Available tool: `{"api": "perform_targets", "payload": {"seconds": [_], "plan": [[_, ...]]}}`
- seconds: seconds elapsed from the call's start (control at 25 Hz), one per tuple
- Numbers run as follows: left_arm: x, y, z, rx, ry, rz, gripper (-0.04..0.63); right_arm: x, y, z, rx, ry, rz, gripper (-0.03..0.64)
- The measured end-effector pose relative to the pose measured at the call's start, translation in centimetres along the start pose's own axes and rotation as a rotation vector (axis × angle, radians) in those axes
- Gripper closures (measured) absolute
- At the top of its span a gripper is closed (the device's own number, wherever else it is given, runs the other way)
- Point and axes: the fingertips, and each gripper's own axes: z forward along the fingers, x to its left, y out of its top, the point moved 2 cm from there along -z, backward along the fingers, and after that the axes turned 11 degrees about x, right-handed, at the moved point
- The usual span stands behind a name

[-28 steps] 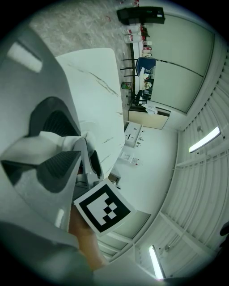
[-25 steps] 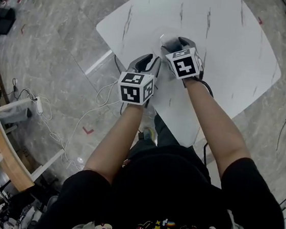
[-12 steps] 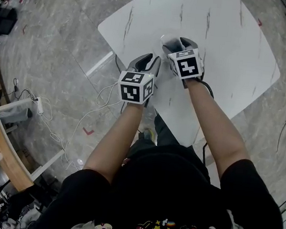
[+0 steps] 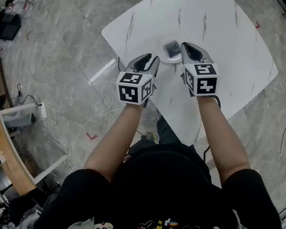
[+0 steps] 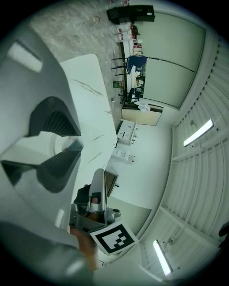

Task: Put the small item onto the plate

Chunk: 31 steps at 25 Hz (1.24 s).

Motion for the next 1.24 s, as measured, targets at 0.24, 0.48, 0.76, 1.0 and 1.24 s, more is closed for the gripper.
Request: {"api": "perform_targets", "payload": {"seconds": [0.24, 0.48, 0.76, 1.0, 1.24], "plan": [[-0.6, 2.0, -4.3, -0.066, 0.037, 0.068, 0.399, -1.4, 1.4, -7.7, -0.142, -0.025, 0.036, 0.598], [-1.8, 3.1, -9.5, -0.166, 0.069, 0.114, 0.399, -1.3, -0.9, -14.3, -0.196, -0.045, 0.086, 0.600], [-2.5, 3.5, -11.7, -0.203, 0.085, 0.102, 0.405, -1.9, -1.9, -16.0, -0.200, -0.048, 0.103, 0.598], [-3.1, 3.5, -11.8, -0.206, 0.100, 0.108, 0.405, -2.0, -1.2, -16.1, -0.232, -0.037, 0.099, 0.598], [-3.1, 2.9, -11.3, -0.184, 0.107, 0.099, 0.405, -2.5, -1.3, -15.7, -0.238, -0.052, 0.097, 0.598]]}}
